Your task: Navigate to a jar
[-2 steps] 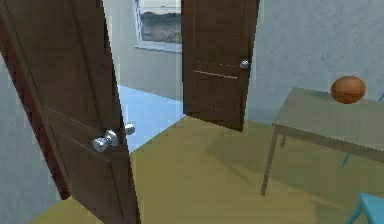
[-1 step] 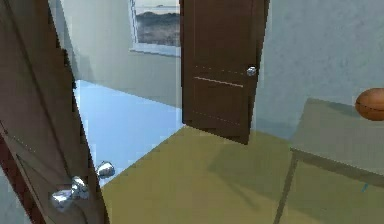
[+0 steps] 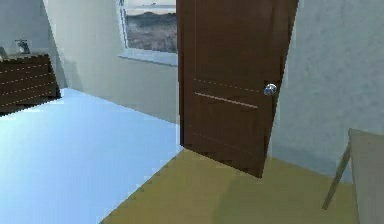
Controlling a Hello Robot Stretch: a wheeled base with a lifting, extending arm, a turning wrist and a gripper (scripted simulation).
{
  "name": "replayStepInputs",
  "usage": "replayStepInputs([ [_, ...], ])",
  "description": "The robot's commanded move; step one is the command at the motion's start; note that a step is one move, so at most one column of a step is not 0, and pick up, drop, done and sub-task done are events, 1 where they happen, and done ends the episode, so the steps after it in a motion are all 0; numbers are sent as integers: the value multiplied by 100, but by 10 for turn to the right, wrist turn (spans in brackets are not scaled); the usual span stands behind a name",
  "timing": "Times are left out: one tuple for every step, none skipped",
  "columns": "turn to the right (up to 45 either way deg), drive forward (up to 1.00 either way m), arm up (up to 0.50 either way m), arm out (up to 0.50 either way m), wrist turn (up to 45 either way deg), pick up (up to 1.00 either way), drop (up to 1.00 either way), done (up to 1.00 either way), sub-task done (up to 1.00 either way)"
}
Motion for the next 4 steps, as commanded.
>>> replayStepInputs([
  [30, 0, 0, 0, 0, 0, 0, 0, 0],
  [0, 35, 0, 0, 0, 0, 0, 0, 0],
  [-450, 0, 0, 0, 0, 0, 0, 0, 0],
  [-30, 0, 0, 0, 0, 0, 0, 0, 0],
])
